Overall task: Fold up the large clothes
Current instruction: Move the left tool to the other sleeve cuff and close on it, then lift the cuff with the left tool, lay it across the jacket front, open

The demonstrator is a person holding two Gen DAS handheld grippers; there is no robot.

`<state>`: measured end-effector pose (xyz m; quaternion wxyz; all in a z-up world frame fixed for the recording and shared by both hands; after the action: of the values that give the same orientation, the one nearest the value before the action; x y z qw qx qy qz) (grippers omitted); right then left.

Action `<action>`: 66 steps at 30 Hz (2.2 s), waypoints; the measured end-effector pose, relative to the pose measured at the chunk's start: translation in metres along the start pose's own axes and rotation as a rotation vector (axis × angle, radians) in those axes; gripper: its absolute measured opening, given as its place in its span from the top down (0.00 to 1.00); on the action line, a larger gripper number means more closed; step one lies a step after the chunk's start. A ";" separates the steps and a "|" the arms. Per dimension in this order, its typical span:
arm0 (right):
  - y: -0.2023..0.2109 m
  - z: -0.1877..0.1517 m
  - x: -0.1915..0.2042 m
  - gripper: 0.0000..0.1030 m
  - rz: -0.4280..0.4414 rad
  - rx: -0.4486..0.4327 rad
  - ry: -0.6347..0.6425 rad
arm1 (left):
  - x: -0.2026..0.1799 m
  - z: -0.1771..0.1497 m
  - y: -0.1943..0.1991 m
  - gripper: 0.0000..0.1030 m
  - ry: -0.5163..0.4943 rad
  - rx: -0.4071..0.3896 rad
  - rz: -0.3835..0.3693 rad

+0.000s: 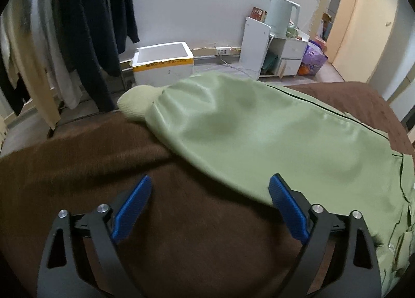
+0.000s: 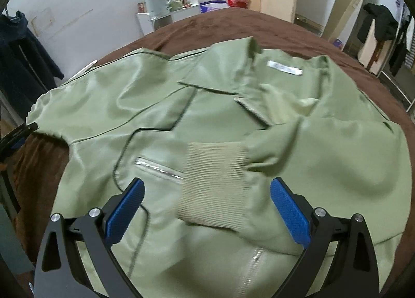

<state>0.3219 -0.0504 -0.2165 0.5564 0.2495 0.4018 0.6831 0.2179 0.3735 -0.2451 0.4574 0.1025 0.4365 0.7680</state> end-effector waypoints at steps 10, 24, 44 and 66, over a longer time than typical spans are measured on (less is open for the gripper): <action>-0.007 0.012 0.049 0.07 0.056 -0.010 0.051 | 0.016 0.025 -0.023 0.20 0.040 0.006 -0.101; -0.029 0.031 0.126 0.07 0.154 -0.002 0.070 | -0.013 0.046 -0.002 0.87 -0.143 -0.052 -0.138; -0.021 0.018 0.118 0.06 0.131 -0.059 0.061 | -0.129 0.079 0.094 0.90 -0.405 -0.244 -0.297; 0.055 -0.049 -0.090 0.06 -0.115 0.006 -0.213 | -0.362 -0.023 0.145 0.90 -0.508 -0.107 -0.823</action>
<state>0.2754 -0.1536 -0.1888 0.6335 0.2987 0.3560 0.6187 0.3193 0.0441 -0.0610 0.8198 0.0820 0.2752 0.4954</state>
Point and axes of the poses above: each gripper's, at about its wrist camera, not at the fingertips, and y roughly against the way its jaws point, x to its left, z to its top, the point moved 2 cm from there along -y, roughly the way its jaws point, and after that the axes turned 12 degrees about -z, right-handed, at the moved point
